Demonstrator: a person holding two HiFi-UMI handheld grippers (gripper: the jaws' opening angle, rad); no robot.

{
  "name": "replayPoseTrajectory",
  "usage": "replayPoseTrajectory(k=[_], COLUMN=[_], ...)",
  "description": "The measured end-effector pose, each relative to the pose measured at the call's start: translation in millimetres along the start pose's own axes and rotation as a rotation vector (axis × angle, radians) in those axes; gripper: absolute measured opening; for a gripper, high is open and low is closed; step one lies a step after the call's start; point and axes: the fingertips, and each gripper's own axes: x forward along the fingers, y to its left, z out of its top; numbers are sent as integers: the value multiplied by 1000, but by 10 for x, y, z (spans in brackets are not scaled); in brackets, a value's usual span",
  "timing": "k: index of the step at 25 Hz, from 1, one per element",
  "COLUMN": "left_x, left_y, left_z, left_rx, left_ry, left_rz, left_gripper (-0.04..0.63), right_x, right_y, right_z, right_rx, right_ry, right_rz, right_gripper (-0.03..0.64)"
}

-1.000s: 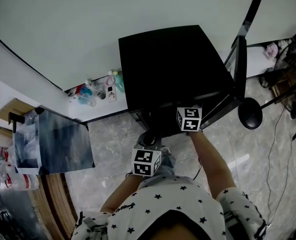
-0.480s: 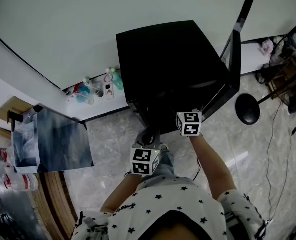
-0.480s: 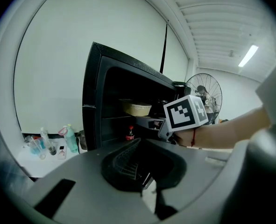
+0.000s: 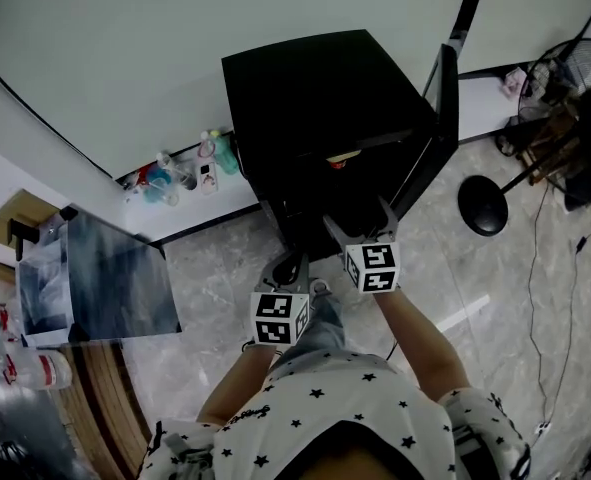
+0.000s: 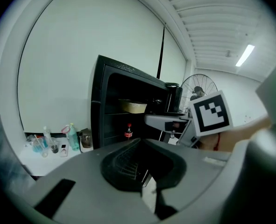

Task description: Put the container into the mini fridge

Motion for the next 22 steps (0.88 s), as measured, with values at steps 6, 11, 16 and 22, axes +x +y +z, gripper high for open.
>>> replayPoseTrajectory(k=[6, 11, 16, 22], left_x=[-215, -411, -627, -881], left_y=[-191, -335, -470, -594], left_z=[-94, -155, -207, -295], left_rx=[21, 36, 45, 45], left_ry=[-5, -15, -31, -38], left_rz=[-31, -55, -65, -72], left_gripper=[12, 12, 12, 12], right_x=[-543, -992, -1423, -1835], right_y=[225, 377, 490, 628], right_z=[83, 99, 1, -96], right_rx=[-8, 8, 30, 54], right_ry=[-34, -39, -22, -3], right_rz=[-19, -34, -47, -42], right_gripper=[217, 77, -5, -6])
